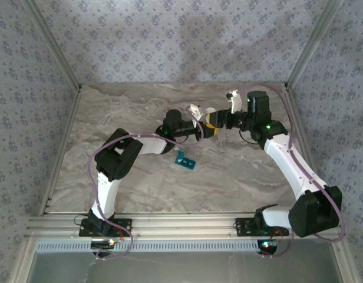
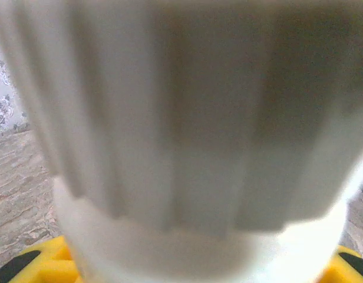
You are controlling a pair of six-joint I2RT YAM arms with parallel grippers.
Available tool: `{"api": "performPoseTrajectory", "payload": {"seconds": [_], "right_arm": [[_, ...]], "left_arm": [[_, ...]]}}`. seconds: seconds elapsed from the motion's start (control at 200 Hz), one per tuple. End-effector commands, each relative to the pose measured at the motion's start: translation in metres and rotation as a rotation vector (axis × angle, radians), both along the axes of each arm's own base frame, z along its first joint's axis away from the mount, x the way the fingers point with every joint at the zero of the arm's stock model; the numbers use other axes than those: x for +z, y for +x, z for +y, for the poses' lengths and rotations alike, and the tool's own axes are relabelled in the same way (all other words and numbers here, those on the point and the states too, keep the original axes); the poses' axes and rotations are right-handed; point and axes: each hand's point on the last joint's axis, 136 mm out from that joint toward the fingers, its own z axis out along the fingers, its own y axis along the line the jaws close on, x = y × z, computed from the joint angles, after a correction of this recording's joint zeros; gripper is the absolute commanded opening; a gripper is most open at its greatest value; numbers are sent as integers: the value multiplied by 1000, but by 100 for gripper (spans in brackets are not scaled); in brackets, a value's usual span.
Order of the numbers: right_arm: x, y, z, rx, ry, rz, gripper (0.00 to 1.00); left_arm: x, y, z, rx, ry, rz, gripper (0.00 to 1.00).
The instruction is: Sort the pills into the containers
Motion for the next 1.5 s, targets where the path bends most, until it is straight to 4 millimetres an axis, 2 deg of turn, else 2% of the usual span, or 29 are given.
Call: {"api": "performPoseTrajectory", "payload": {"seconds": [0.0,0.27,0.4,0.62,1.039,1.494], "right_arm": [[0,-20,7,66,15,28,56],[15,-6,-20,-25,35,-16,57],[9,6,-34,-72,5,-27,61],[-6,21,-45,-56,-44,-55,74],[-14,22,-23,73,-47,-84,74],[-13,31,-11,98,-43,-92,69]], "left_arm": [[22,0,-4,-7,-41,-35,0],[23,0,-3,-9,-42,-33,0],[24,-1,-4,-26,-41,-20,0],[23,-4,-5,-50,-36,-16,0],[22,-8,-9,-99,-26,9,0],[20,-9,-11,-119,-19,29,0]]}}
